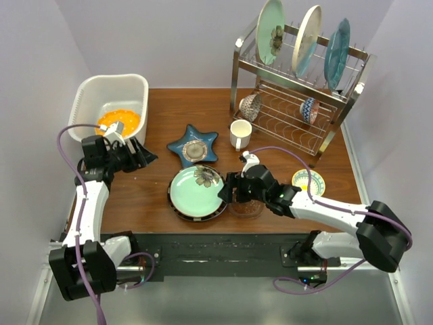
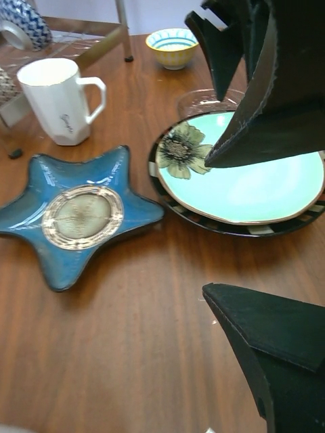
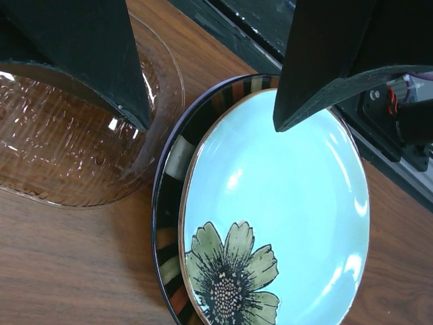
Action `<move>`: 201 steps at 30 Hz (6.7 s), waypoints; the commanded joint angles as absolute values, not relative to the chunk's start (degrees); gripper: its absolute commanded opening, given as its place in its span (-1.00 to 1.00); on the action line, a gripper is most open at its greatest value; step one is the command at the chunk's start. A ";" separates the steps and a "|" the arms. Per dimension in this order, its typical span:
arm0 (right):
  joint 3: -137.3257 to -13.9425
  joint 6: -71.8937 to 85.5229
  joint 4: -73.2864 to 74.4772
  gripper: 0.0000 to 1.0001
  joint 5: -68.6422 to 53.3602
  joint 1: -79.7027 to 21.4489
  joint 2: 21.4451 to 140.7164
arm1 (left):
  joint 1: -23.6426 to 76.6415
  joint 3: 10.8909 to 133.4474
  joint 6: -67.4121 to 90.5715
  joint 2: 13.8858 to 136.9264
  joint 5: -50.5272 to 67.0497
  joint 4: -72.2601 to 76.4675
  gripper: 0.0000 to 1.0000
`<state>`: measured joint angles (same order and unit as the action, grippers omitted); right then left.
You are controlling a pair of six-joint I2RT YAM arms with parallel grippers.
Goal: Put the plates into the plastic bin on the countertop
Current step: Pick up the plate at the center of the board.
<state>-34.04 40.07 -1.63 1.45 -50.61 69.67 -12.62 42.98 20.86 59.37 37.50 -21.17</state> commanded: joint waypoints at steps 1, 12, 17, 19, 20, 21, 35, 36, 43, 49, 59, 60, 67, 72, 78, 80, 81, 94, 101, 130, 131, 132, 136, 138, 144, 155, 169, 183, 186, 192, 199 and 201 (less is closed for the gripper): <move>-35.33 41.57 -5.10 0.49 0.26 -50.80 70.93 | -10.73 39.74 19.07 57.30 38.58 -20.57 0.44; -34.98 42.80 -7.12 0.38 -1.49 -50.71 70.75 | -1.07 38.50 22.40 59.41 34.19 -20.04 0.36; -35.33 42.98 -7.73 0.37 -3.07 -50.71 71.98 | 2.54 36.48 25.13 60.03 32.17 -17.41 0.33; -35.33 43.15 -8.08 0.37 -3.51 -50.71 72.42 | 4.13 35.78 26.01 60.12 31.38 -16.79 0.33; -35.33 43.24 -8.17 0.37 -3.52 -50.71 72.51 | 4.74 35.68 26.28 60.38 30.85 -16.44 0.32; -35.33 43.16 -8.26 0.37 -3.60 -50.71 72.60 | 5.79 35.68 26.28 60.47 29.63 -16.52 0.31; -35.24 43.68 -9.40 0.37 -4.66 -50.71 74.27 | 9.49 34.01 28.04 61.52 25.40 -15.29 0.29; -35.16 43.59 -9.49 0.36 -4.66 -50.71 74.44 | 9.75 33.93 28.12 61.61 25.05 -15.29 0.29; -35.16 43.68 -9.49 0.37 -4.66 -50.71 75.23 | 10.37 33.75 28.48 61.70 23.91 -15.47 0.28; -34.98 43.77 -9.32 0.36 -4.39 -50.63 75.50 | 10.90 33.66 28.56 61.87 23.91 -15.38 0.28; -35.16 44.21 -9.84 0.36 -4.66 -50.71 76.72 | 12.48 31.91 29.88 62.84 24.26 -13.63 0.27; -35.24 44.30 -10.02 0.35 -4.75 -50.71 76.90 | 12.48 31.38 29.97 62.84 24.34 -13.36 0.27; -35.60 44.47 -10.46 0.33 -5.01 -50.71 77.96 | 13.88 29.97 31.37 63.72 24.61 -11.52 0.24; -35.86 44.65 -11.07 0.25 -5.54 -50.71 78.66 | 14.68 29.09 32.25 63.72 25.14 -9.94 0.23; -35.68 44.74 -11.34 -0.03 -5.19 -50.71 78.57 | 15.03 27.69 33.31 63.54 27.25 -7.56 0.23; -35.51 44.82 -11.34 -0.16 -4.84 -50.71 78.23 | 14.94 27.07 33.84 63.63 28.03 -6.95 0.23; -35.42 44.82 -11.34 -0.28 -4.66 -50.71 78.05 | 14.94 26.90 33.92 63.98 28.30 -6.51 0.23; -33.05 45.53 -10.46 -0.75 -0.27 -50.71 72.87 | 14.94 24.26 34.98 64.51 30.32 -4.49 0.23; -31.91 45.79 -9.49 -0.76 1.93 -50.71 69.44 | 15.03 23.38 35.51 66.01 32.34 -2.46 0.22; -30.15 44.47 -6.32 -0.78 8.35 -50.71 62.83 | 15.12 23.73 35.77 68.55 36.29 0.25 0.22; -30.06 44.47 -6.42 -0.78 8.18 -50.71 63.02 | 15.03 23.73 35.86 68.47 36.73 1.66 0.22; -30.15 44.39 -6.59 -0.78 8.00 -50.71 63.28 | 15.03 23.73 36.03 68.29 37.87 2.02 0.22; -29.71 44.47 -7.73 -0.78 7.91 -50.71 64.33 | 15.03 22.59 37.96 68.64 43.13 6.23 0.21; -29.53 44.47 -8.17 -0.78 7.47 -50.71 65.12 | 15.29 21.71 39.63 69.60 46.39 10.36 0.21; -29.18 44.74 -9.23 -0.78 7.29 -50.71 66.09 | 16.35 21.19 40.43 73.74 52.46 12.22 0.21; -29.27 44.74 -9.58 -0.77 6.68 -50.71 66.80 | 17.49 19.69 42.27 73.65 52.91 15.82 0.15; -29.27 44.47 -8.88 -0.74 6.68 -50.71 66.18 | 17.49 21.18 42.28 68.82 48.69 12.31 -0.48; -28.92 44.12 -8.44 -0.62 6.59 -50.71 64.69 | 17.49 22.24 42.36 65.66 45.62 9.67 -1.00; -28.83 44.03 -8.17 -0.59 6.50 -50.71 64.78 | 17.49 22.24 42.36 65.22 45.09 9.05 -1.00; -28.65 43.95 -8.17 -0.52 6.33 -50.80 64.25 | 17.58 22.15 42.63 64.51 44.47 8.79 -1.00; -28.83 43.51 -8.09 -0.24 5.80 -50.71 63.99 | 17.58 23.11 42.28 63.46 43.95 6.95 -1.00; -28.83 43.42 -8.09 -0.12 5.71 -50.71 63.81 | 17.58 23.99 41.66 63.02 43.51 5.98 -1.00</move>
